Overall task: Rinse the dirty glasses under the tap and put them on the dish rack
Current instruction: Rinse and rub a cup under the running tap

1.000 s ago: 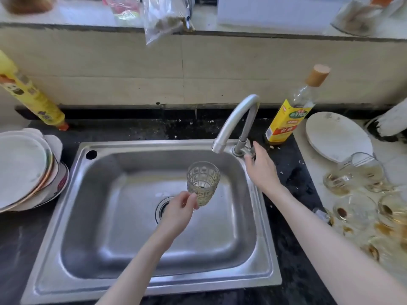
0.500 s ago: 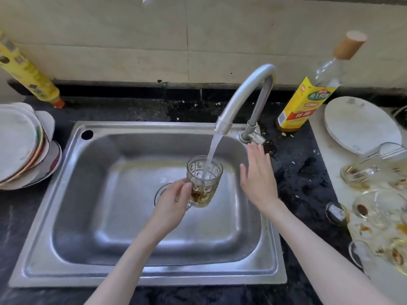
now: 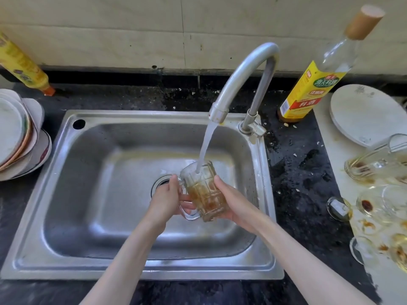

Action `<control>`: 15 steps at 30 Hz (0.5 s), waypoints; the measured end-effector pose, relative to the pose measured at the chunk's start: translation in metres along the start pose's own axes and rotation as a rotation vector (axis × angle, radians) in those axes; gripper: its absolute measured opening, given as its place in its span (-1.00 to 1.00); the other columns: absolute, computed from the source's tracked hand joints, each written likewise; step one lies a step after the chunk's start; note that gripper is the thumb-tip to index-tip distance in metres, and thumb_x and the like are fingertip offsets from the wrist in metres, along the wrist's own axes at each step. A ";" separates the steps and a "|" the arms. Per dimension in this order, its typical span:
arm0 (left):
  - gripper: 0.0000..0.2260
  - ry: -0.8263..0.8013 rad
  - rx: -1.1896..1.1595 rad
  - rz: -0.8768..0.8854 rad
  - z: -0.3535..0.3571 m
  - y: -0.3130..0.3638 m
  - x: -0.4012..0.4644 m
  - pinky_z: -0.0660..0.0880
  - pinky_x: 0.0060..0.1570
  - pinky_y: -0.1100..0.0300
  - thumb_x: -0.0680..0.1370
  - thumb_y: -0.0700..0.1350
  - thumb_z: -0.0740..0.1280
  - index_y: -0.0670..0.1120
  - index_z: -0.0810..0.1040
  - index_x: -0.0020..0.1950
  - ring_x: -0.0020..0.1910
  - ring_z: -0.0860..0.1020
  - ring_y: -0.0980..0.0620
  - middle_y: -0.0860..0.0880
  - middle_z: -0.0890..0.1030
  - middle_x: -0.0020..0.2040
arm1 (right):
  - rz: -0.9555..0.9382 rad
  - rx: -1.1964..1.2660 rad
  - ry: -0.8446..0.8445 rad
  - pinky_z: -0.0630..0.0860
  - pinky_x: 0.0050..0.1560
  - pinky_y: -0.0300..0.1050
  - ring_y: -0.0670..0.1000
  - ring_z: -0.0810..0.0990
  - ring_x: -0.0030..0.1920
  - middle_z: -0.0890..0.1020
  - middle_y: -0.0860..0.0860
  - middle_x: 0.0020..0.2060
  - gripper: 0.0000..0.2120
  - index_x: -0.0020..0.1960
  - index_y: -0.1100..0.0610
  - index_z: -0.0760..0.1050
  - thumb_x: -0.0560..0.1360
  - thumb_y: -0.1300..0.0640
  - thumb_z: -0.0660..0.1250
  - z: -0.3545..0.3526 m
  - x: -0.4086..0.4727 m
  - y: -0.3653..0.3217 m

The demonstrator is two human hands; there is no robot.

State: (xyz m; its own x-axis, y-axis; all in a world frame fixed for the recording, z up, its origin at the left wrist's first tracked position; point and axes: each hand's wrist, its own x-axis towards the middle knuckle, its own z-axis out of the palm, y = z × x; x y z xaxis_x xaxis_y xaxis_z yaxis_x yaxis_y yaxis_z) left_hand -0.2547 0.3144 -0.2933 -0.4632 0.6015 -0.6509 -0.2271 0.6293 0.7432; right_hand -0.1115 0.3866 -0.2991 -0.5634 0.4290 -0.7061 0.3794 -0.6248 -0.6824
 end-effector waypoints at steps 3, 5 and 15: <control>-0.62 -0.016 -0.036 -0.101 -0.002 -0.001 0.004 0.53 -0.35 0.14 0.65 0.03 0.01 -0.14 0.30 -0.28 -0.51 0.59 -0.05 -0.16 0.64 -0.43 | 0.095 0.047 -0.002 0.60 0.01 0.01 0.06 0.64 0.07 0.67 0.07 0.04 -0.56 0.10 0.00 0.53 0.59 -0.22 -0.02 0.002 0.001 -0.003; -0.63 -0.013 -0.055 -0.122 0.001 0.000 0.003 0.53 -0.40 0.18 0.65 0.03 0.03 -0.15 0.36 -0.25 -0.51 0.59 -0.02 -0.15 0.64 -0.41 | 0.120 0.057 0.011 0.58 0.04 0.04 0.05 0.64 0.05 0.67 0.07 0.03 -0.53 0.04 0.00 0.54 0.60 -0.22 -0.06 0.003 0.004 -0.002; -0.78 0.026 -0.044 -0.105 0.018 -0.010 0.003 0.54 0.05 -0.05 0.62 -0.18 0.09 -0.16 0.34 0.25 -0.11 0.59 -0.10 -0.20 0.60 0.02 | 0.207 0.138 0.076 0.58 -0.08 -0.02 0.07 0.65 -0.07 0.67 0.11 -0.07 -0.46 0.06 0.09 0.55 0.60 -0.21 -0.09 0.004 0.025 -0.004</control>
State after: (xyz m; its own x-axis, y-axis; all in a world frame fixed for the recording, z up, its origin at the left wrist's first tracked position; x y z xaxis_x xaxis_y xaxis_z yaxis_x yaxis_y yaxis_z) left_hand -0.2383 0.3191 -0.3055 -0.4565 0.5205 -0.7216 -0.3129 0.6654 0.6778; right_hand -0.1298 0.3968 -0.3131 -0.4251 0.3275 -0.8438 0.3742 -0.7852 -0.4933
